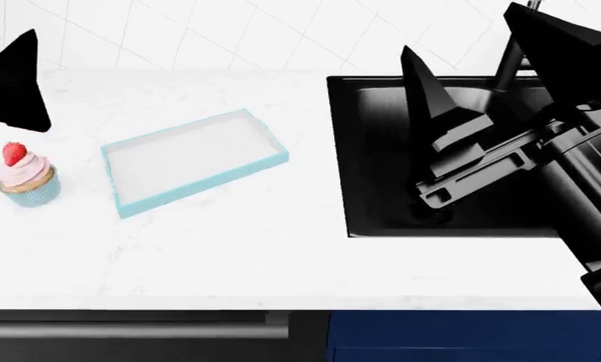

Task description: Move the fresh-baked cupcake off the tray onto the counter, and place the bowl used for mixing into the sink.

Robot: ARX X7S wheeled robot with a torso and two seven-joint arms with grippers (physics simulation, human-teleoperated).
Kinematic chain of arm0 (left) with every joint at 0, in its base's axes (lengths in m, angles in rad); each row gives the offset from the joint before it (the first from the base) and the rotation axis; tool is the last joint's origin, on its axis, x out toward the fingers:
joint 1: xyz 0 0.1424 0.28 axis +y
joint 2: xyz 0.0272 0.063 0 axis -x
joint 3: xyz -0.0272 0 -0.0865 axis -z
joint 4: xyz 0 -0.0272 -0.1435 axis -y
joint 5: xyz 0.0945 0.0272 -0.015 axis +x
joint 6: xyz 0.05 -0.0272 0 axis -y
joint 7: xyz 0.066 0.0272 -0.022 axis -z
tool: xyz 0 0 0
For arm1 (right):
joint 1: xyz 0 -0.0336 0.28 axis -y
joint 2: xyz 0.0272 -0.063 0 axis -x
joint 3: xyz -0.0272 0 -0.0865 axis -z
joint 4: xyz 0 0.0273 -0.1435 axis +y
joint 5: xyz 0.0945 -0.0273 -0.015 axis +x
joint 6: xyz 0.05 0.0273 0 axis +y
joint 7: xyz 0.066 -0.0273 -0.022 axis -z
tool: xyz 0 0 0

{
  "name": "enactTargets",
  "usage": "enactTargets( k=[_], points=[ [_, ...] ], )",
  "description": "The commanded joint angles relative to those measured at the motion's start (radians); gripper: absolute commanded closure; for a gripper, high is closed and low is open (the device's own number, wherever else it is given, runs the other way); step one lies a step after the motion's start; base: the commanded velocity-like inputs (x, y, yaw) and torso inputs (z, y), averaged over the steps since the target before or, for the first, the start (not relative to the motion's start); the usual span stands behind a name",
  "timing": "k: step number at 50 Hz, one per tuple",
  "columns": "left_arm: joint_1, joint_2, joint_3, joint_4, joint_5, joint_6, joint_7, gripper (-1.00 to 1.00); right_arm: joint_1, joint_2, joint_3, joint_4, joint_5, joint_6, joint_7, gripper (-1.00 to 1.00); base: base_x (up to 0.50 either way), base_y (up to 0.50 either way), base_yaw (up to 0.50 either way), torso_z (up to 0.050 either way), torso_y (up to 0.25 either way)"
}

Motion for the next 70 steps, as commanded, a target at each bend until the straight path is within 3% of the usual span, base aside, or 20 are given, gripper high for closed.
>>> enactTargets(
  k=[1,70],
  points=[
    [-0.019,-0.001,-0.028,0.08,-0.024,0.02,-0.016,-1.0,-0.016,0.0,0.003,0.002,-0.021,-0.01,-0.013,-1.0,-0.1,-0.5,0.0,0.0,0.0],
    [0.014,0.058,-0.1,0.145,0.059,0.158,-0.046,-1.0,-0.015,-0.02,-0.009,0.026,-0.078,-0.055,-0.017,-1.0,-0.04,-0.5,0.0,0.0,0.0]
  ],
)
